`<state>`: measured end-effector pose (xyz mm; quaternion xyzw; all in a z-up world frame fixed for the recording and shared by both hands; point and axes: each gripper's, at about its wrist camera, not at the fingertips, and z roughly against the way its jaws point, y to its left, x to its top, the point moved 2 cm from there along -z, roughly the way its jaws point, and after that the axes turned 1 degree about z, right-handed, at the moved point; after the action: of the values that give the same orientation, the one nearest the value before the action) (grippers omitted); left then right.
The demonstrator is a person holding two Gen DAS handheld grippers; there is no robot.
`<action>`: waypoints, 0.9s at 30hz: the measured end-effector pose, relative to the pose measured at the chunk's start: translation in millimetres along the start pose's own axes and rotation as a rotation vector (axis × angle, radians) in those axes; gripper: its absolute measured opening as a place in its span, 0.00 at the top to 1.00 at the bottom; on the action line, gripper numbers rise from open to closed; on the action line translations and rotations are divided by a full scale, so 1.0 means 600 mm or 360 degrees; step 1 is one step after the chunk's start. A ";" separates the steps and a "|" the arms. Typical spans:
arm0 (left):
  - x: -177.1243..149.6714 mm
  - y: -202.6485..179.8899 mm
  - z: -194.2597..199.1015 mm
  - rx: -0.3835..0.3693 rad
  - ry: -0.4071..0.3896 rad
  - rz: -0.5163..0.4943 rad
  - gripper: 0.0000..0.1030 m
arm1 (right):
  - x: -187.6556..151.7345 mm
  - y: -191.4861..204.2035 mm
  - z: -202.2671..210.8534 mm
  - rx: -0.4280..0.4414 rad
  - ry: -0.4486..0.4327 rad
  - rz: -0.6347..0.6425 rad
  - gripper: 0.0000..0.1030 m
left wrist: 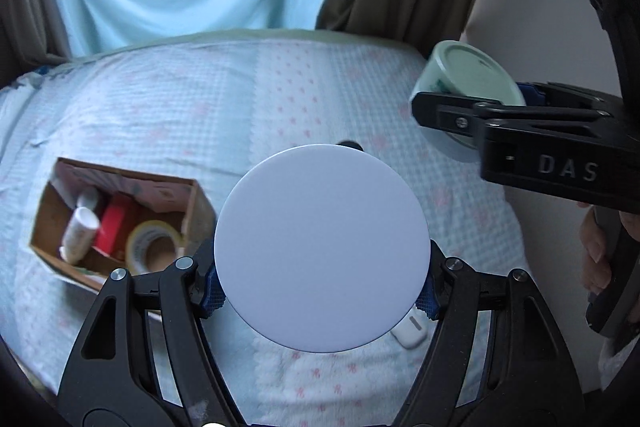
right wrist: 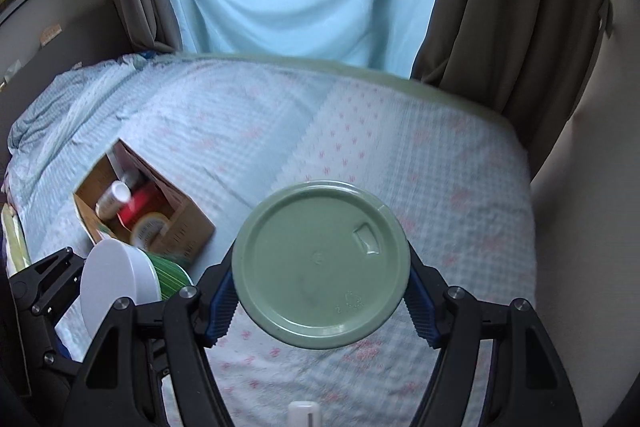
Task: Organize rigid objects
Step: 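Carry the white jar and green jar into the cardboard box and open both tools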
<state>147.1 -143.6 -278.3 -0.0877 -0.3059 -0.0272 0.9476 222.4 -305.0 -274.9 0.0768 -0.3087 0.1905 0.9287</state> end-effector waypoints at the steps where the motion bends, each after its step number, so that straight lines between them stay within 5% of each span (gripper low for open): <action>1: 0.010 0.009 0.022 0.0011 -0.0013 0.0006 0.33 | 0.012 0.009 0.021 -0.0003 -0.0016 -0.0007 0.35; 14: 0.103 0.183 0.181 0.0039 -0.0079 0.0116 0.33 | 0.112 0.156 0.172 0.0015 -0.0107 -0.0110 0.35; 27: 0.154 0.436 0.170 -0.0031 0.0079 -0.0099 0.33 | 0.172 0.356 0.096 -0.0043 -0.0018 -0.0392 0.35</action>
<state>190.7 132.6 -182.1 -0.0868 -0.2847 -0.0620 0.9527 181.3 -92.7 -161.6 0.1026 -0.3048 0.0705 0.9442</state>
